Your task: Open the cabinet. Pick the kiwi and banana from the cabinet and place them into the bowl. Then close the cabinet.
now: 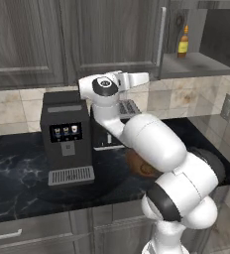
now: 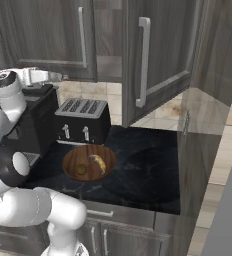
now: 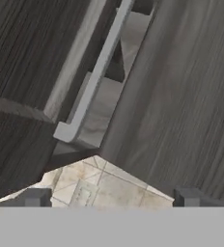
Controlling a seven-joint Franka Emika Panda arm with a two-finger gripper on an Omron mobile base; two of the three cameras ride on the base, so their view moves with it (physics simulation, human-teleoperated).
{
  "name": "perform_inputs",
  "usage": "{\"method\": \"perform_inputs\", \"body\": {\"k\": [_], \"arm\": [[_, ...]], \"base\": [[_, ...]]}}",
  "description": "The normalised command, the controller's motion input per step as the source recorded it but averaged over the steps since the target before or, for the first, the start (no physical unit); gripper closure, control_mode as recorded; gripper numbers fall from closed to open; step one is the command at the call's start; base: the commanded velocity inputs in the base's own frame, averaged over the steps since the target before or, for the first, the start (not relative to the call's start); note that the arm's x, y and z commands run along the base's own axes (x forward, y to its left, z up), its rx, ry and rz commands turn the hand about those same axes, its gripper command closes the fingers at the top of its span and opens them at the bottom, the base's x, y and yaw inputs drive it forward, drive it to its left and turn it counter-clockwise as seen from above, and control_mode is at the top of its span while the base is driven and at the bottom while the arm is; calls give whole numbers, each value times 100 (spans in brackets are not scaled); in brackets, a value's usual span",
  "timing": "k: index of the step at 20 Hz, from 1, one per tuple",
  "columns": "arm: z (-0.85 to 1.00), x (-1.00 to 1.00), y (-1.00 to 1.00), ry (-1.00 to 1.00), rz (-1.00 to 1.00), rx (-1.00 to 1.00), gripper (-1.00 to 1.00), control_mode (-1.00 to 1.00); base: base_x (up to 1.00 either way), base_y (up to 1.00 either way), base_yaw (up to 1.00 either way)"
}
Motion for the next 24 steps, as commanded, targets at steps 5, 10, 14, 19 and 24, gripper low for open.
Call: {"method": "perform_inputs", "body": {"k": [5, 10, 14, 19, 24], "arm": [[0, -92, 4, 0, 9, 10, -100, -100], [0, -100, -7, 0, 20, 14, -100, -100], [0, -100, -54, 0, 28, 26, -100, -100], [0, -100, -62, 0, 40, 29, -100, -100], [0, -100, -47, 0, 49, 28, -100, -100]], "base": [[0, 0, 0], [0, 0, 0], [0, 0, 0], [0, 0, 0], [0, 0, 0]]}}
